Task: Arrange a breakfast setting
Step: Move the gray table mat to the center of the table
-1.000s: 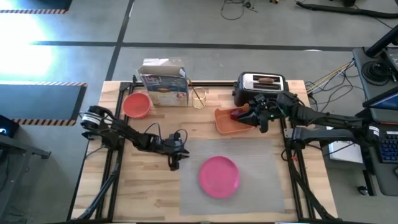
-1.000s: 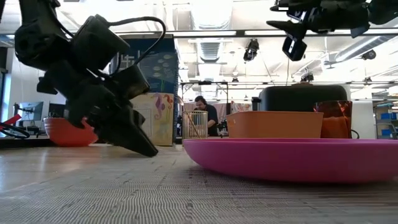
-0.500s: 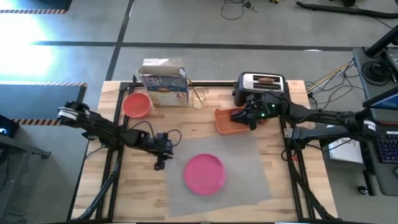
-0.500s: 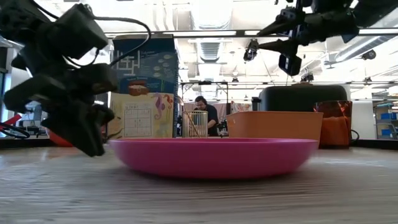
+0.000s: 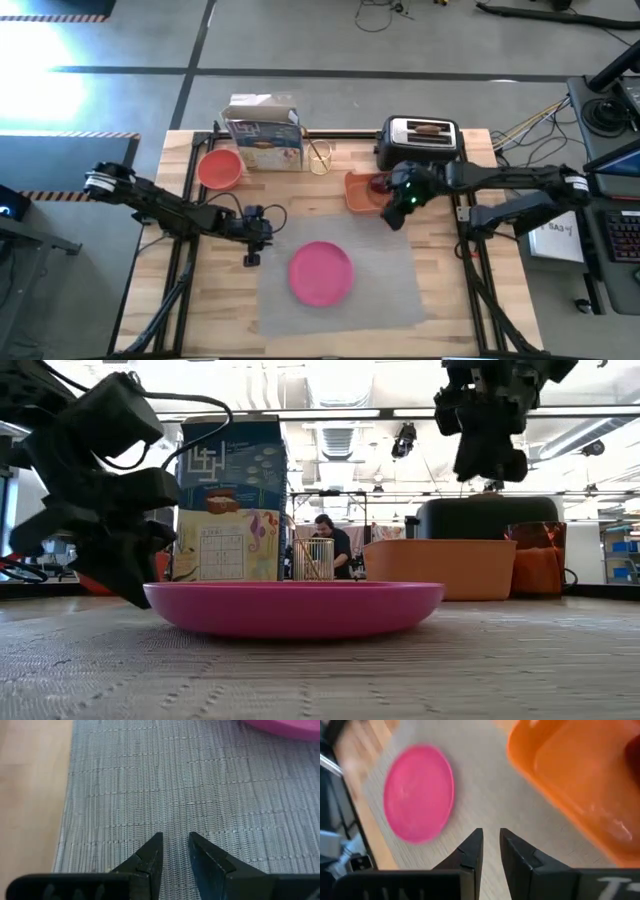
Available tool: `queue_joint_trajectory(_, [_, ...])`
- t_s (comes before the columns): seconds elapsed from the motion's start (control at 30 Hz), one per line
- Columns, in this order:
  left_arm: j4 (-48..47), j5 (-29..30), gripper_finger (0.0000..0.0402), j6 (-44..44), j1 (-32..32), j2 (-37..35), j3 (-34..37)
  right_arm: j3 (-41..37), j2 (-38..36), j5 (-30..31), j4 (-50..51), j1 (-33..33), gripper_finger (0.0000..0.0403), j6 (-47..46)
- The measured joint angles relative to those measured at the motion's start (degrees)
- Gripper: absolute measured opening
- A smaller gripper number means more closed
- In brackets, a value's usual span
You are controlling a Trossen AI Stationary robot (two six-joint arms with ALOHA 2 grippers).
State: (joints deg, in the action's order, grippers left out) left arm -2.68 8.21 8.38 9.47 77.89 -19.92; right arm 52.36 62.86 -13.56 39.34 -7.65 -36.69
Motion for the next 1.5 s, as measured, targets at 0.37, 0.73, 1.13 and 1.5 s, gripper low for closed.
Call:
queue_joint_trajectory(0.37, [-0.6,2.1,0.0078,-1.4,-4.0,-0.1,0.0,0.5,13.2,6.2,1.5,12.5,0.0056,-6.4])
queue_joint_trajectory(0.73, [-0.8,1.7,0.0078,-0.7,-4.0,-0.2,0.0,0.5,26.8,9.1,4.9,18.6,0.0048,-11.4])
queue_joint_trajectory(1.13, [-1.1,1.4,0.0077,-0.6,-4.0,-0.3,0.0,2.8,31.7,11.4,5.7,19.1,0.0047,-9.7])
queue_joint_trajectory(1.5, [-2.2,1.4,0.0077,-0.6,-4.0,-1.1,0.0,5.5,32.3,18.0,4.3,15.8,0.0047,-6.7])
